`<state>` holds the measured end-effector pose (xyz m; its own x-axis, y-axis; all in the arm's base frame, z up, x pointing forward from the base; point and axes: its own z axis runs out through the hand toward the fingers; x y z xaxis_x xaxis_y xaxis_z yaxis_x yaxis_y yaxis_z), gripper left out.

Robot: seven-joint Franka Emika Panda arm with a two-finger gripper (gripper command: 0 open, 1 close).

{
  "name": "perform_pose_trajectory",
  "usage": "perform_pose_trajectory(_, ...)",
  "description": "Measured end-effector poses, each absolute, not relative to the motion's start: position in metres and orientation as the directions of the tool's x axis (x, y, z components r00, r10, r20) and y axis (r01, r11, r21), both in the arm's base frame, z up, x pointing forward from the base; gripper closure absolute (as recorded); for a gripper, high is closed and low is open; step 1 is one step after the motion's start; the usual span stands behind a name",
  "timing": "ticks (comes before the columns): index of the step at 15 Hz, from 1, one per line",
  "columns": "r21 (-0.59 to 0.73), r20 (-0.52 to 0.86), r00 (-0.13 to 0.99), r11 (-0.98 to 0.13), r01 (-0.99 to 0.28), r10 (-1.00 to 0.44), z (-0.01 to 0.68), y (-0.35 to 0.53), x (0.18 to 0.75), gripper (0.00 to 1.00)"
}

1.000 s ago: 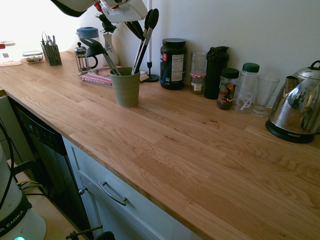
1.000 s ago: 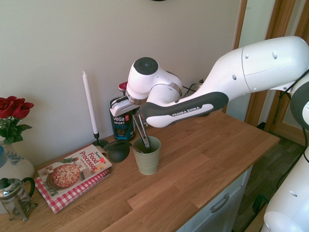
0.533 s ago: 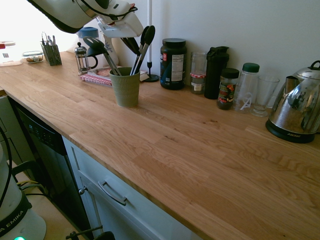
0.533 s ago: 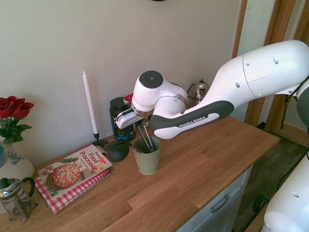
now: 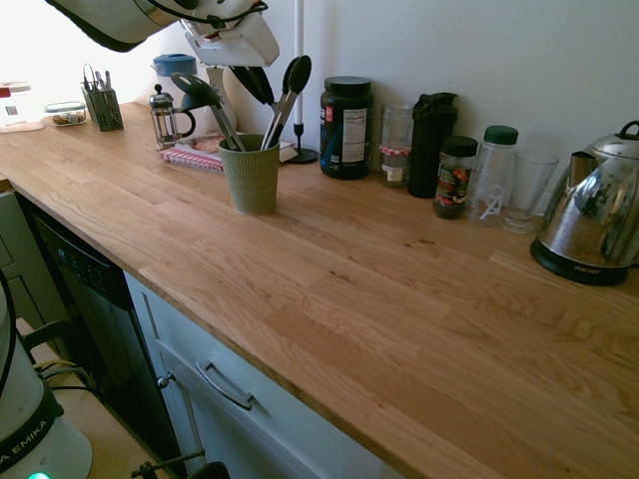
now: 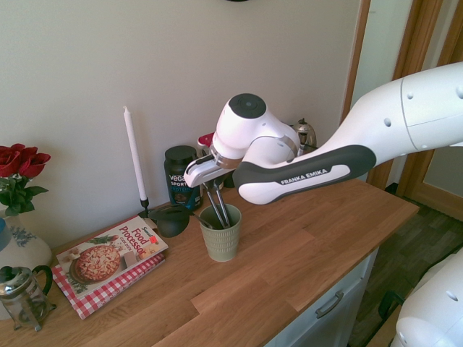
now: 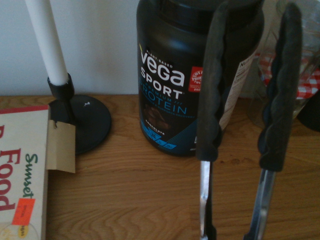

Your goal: Put the tongs back in the holder

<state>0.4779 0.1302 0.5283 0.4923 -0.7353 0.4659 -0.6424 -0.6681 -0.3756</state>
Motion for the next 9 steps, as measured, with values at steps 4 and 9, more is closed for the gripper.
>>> perform_pose_trajectory(4, -0.286, 0.326, 0.568, -0.652, -0.702, -0.755, 0.572, 0.085, 0.444, 0.00)
perform_pose_trajectory(9, -0.084, 0.052, 0.720, -0.721, -0.687, -0.692, 0.537, -0.017, 0.409, 0.00)
